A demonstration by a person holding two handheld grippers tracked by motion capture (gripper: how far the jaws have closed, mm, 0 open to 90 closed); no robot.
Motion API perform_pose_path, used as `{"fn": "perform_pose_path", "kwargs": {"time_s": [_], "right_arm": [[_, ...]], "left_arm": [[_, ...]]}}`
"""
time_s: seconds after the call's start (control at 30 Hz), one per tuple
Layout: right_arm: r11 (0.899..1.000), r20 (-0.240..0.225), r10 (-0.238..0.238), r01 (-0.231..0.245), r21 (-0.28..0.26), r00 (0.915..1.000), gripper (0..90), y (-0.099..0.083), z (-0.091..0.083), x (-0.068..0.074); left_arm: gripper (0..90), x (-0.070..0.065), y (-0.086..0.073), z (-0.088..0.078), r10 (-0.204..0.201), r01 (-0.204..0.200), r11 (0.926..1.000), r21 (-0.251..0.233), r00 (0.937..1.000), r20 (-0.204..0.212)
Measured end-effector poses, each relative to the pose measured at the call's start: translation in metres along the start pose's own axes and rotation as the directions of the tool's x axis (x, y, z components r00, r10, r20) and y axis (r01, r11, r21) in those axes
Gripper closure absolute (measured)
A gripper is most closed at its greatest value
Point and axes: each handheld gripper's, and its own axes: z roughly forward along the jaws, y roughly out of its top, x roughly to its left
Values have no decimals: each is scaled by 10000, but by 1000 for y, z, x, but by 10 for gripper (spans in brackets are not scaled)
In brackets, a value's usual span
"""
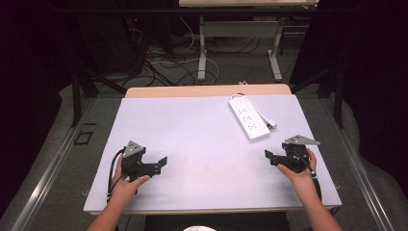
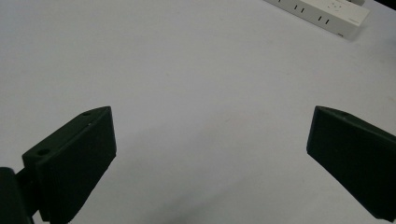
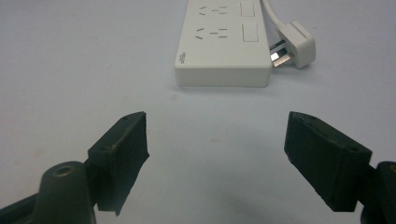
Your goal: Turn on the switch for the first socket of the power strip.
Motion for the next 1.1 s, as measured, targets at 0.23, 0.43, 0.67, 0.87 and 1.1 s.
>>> {"fn": "perform_pose_path", "kwargs": {"time_s": [0.23,0.43,0.67,0.87,1.1], "right_arm": [[9997,-201,109,-105,205,9997,203,16,2,-2],[9997,-281,12,-5,246,9996,193,24,2,-3],[9995,-363,-214,222,208,9991,185,38,4,0],[9983,-402,-477,490,316,9981,184,45,7,3],[9977,-408,-592,605,306,9974,185,54,8,5]], "left_arm": [[15,0,0,0,-11,11,10000,39,10000,-54],[15,0,-1,1,-7,8,10000,34,10000,-63],[16,0,-1,0,-10,10,10000,47,10000,-62],[19,0,-1,1,11,-11,10000,69,10000,-59],[20,0,-1,1,43,-42,9999,93,10000,-79]]}}
